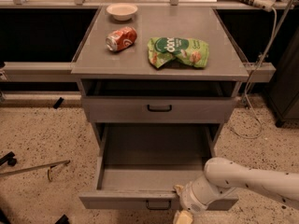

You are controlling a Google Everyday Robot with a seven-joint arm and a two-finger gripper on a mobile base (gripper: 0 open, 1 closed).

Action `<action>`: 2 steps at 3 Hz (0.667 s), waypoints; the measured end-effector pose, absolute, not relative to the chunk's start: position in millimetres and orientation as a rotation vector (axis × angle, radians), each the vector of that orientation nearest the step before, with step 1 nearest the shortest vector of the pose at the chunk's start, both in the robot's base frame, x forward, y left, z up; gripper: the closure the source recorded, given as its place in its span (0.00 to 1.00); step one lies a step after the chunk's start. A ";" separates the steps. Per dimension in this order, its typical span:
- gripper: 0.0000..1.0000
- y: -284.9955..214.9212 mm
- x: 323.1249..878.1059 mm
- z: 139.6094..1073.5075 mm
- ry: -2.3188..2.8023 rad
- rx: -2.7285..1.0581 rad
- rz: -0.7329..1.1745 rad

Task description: Open middle drawer

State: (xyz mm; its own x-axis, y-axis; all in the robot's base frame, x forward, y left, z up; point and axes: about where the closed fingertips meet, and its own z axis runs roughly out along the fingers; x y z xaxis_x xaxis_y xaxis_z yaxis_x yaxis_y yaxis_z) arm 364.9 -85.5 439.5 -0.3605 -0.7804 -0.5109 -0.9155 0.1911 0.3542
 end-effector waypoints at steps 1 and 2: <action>0.00 -85.6 364.7 442.7 2.247 -1.632 0.914; 0.00 -90.1 347.0 446.7 2.255 -1.636 0.945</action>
Offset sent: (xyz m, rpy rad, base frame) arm -0.1316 -0.0319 0.0274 0.0302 0.1648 0.0401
